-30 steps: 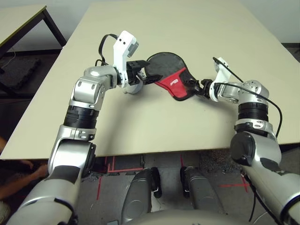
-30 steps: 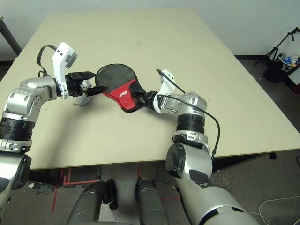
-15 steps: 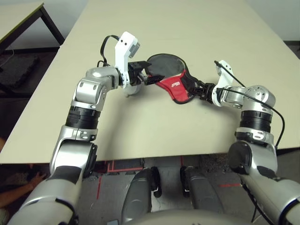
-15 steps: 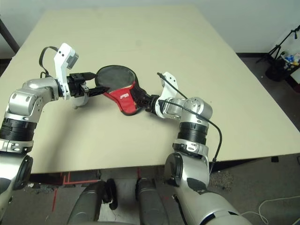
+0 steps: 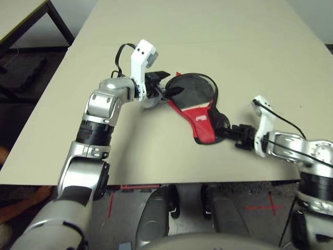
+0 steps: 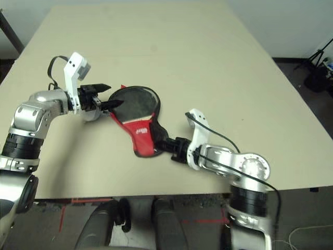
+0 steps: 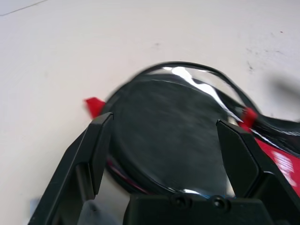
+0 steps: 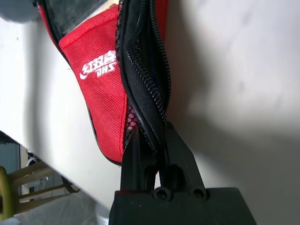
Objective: Store the ping-pong paddle in its case and zip it.
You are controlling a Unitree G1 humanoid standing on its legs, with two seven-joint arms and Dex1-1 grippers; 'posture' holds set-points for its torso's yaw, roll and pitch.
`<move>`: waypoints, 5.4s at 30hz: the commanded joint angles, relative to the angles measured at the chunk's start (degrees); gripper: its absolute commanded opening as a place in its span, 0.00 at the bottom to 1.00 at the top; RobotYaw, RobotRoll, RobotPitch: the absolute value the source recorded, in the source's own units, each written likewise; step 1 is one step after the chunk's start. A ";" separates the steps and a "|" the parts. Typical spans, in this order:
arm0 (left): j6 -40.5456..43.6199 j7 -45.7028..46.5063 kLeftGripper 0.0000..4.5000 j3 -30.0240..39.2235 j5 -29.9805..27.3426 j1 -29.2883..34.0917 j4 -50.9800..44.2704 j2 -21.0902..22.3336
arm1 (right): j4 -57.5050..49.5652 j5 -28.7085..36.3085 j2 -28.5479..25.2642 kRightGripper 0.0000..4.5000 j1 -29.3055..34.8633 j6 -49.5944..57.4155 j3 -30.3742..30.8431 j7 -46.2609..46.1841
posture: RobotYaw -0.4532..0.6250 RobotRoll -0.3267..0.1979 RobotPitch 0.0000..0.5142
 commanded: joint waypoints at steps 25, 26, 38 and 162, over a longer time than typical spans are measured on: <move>-2.27 -1.60 1.00 -1.25 1.08 -0.99 2.93 -0.13 | -12.97 0.78 -14.71 0.15 12.38 -20.00 12.85 -0.06 | 0.33 0.62 0.41; -2.33 -1.70 1.00 -1.20 1.12 -1.08 2.99 0.00 | -12.34 0.78 -15.92 0.20 11.62 -19.07 12.47 0.67 | 0.33 0.62 0.41; -4.47 -3.74 1.00 0.32 1.78 -3.54 5.90 6.23 | 18.91 -3.30 -24.22 0.99 -30.93 -1.35 10.28 11.68 | 0.33 0.62 0.37; -50.26 21.91 0.11 -0.85 24.27 -25.09 61.79 -28.72 | 14.00 -98.79 11.67 1.00 -37.68 2.23 32.44 75.44 | 0.24 0.62 0.50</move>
